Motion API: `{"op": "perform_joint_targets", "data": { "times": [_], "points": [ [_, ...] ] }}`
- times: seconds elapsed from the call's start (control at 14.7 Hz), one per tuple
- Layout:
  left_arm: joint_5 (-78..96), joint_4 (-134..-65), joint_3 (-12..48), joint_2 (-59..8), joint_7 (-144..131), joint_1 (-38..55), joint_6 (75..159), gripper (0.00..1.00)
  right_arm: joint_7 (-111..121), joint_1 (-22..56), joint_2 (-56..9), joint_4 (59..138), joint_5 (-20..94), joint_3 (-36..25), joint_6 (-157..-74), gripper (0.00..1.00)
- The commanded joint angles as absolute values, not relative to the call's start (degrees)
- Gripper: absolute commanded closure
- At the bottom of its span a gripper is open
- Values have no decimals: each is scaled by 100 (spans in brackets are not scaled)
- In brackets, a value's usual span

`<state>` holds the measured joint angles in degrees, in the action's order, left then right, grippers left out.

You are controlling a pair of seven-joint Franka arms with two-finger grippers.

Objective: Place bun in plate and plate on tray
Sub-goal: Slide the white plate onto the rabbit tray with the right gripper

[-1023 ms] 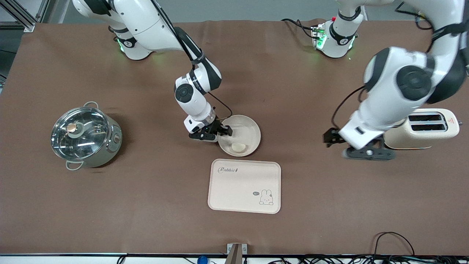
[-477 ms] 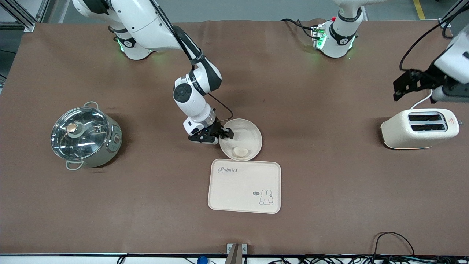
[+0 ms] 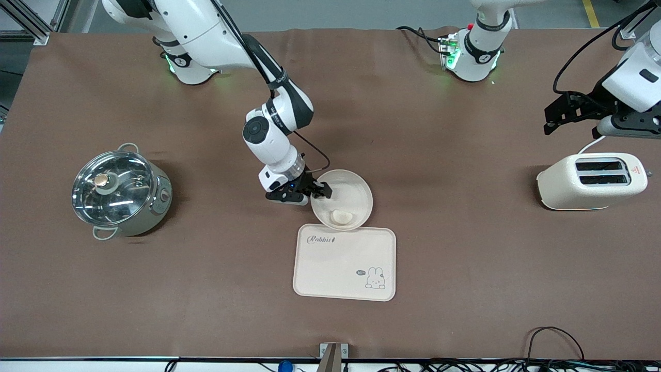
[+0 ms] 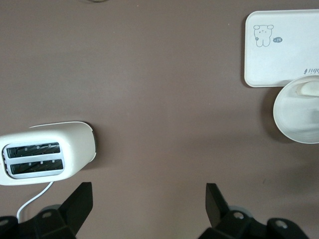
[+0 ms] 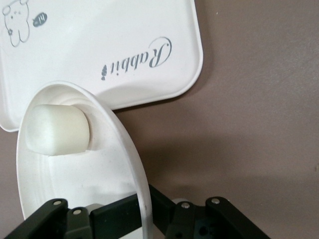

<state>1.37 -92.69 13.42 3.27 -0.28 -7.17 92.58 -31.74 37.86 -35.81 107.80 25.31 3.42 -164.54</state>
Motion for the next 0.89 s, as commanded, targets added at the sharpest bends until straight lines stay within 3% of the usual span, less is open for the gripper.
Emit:
{"op": "perform_joint_targets", "data": {
  "times": [0.0,0.14,0.55,0.82],
  "points": [
    [194,-9071,1354,317,-17,-747,9281,0,-3120,3403,-3428,10627,2725,614,-16436,100],
    [71,-8983,1371,273,-9,-747,9281,0,-3120,3165,-3611,10198,2725,782,-16427,100],
    [35,-8947,1406,264,9,-738,9308,0,-3120,2901,-5043,8431,2707,809,-16365,100],
    [62,-8930,1336,211,70,-704,9308,0,-3032,2874,-5650,7780,2663,800,-16348,100]
  ]
}}
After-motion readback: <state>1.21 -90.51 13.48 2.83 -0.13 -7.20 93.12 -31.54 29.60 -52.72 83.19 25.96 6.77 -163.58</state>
